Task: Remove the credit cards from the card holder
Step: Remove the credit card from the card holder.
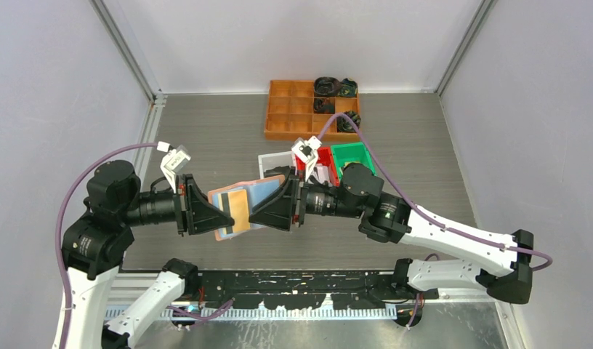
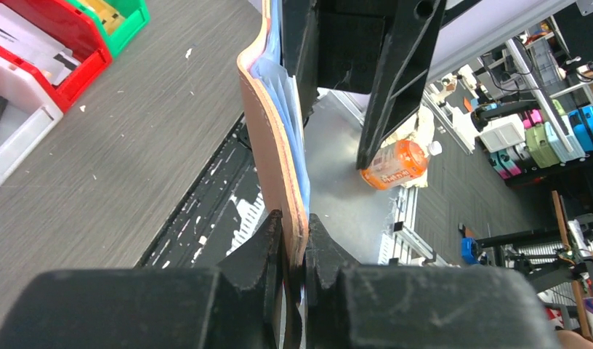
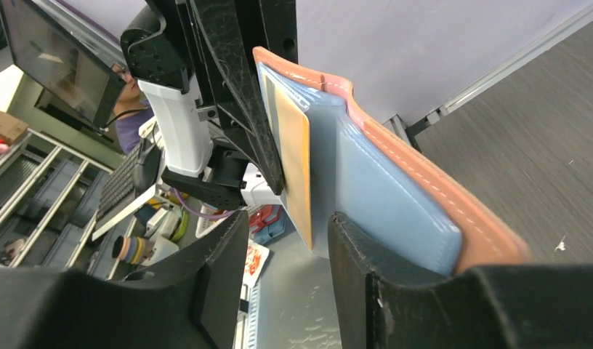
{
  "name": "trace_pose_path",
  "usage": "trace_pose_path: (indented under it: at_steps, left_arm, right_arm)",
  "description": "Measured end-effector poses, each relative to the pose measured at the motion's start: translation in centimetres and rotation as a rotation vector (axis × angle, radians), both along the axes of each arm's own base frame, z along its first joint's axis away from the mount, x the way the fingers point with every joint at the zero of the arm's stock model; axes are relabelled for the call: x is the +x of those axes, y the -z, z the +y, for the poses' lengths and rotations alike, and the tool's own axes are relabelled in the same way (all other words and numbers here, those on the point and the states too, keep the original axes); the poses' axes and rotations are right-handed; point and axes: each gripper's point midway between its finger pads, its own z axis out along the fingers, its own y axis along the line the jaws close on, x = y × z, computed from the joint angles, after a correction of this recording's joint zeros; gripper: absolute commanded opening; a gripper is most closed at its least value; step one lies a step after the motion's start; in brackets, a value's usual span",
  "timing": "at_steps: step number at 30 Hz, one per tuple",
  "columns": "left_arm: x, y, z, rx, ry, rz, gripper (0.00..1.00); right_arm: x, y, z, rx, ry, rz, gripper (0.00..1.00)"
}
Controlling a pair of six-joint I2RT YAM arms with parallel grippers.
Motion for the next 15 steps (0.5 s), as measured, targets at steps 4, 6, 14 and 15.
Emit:
trace_pose_path:
  at_steps: [4,6,14,15]
  left_arm:
    - [-0.1,0.1,-0.1,-0.008,0.008,0.025,0.00]
    - [-0.2,0.1,-0.1,-0.009,0.010,0.031,0.00]
    - [-0.3,0.1,-0.3,-0.016,0.027,0.032,0.00]
    - [-0.3,0.1,-0.3,-0.018,0.030,0.031,0.00]
  right_arm:
    - [-0.1,0.8,0.7,-0.018,-0.039,0.018,0.48]
    - [-0.1,0.8,0.8,-0.016,-0.050,0.023,0.48]
    - [0.5,-0.6,1.1,0.021,-0.067,0.026,0.39]
    - [0.7,-0.7,1.3,0.026,-0.070,0.025,0.37]
